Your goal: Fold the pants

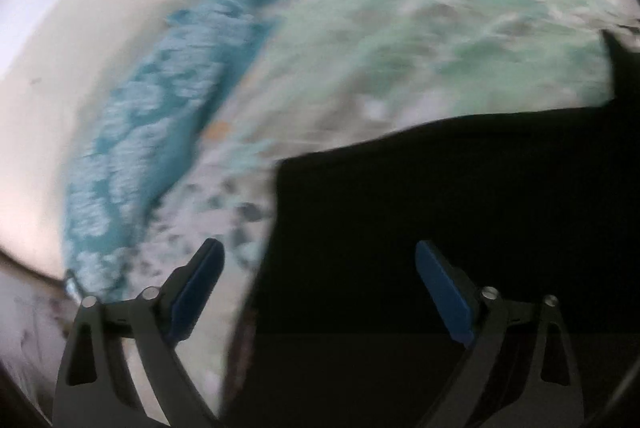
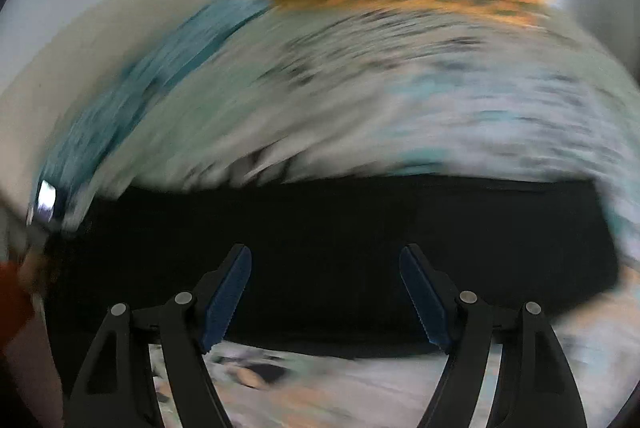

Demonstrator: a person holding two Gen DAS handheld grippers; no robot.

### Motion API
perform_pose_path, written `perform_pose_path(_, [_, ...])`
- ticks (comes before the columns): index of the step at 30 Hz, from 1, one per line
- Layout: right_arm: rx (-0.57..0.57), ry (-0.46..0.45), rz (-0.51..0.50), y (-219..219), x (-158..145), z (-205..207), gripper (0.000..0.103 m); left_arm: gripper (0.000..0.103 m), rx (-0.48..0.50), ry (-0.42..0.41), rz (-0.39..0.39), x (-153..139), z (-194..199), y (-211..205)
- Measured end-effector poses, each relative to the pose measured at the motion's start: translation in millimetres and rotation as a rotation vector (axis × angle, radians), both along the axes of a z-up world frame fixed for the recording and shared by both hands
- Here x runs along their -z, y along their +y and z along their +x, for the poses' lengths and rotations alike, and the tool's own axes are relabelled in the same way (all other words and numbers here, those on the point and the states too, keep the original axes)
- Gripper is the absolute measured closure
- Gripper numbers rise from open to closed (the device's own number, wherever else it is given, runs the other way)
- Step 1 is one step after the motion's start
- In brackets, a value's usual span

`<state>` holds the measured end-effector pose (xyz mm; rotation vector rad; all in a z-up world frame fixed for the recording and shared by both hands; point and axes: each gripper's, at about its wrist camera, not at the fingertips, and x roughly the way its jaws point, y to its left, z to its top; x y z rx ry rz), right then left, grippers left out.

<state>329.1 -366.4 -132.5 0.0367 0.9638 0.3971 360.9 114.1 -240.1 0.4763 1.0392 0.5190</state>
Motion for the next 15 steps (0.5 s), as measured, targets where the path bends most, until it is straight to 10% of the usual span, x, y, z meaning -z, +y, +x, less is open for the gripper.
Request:
perform_pose_path(4, [0.014, 0.108, -0.223, 21.8, 62.6, 8.8, 0.028, 0.004, -0.142, -0.017, 0.085, 5.9, -4.9, 20.3])
perform_pose_path(9, [0.238, 0.117, -0.255, -47.7, 55.5, 1.5, 0.024, 0.0, -0.183, -0.013, 0.097, 4.4, -6.6, 44.1])
perform_pose_path(11, [0.291, 0.127, -0.252, -62.6, 40.0, -9.2, 0.024, 0.003, -0.192, -0.034, -0.029, -7.0, -8.0, 50.5])
perform_pose_path(15, [0.281, 0.049, -0.087, -66.6, -3.6, -55.3, 0.024, 0.003, -0.069, -0.039, -0.584, -34.3, -1.3, 81.8])
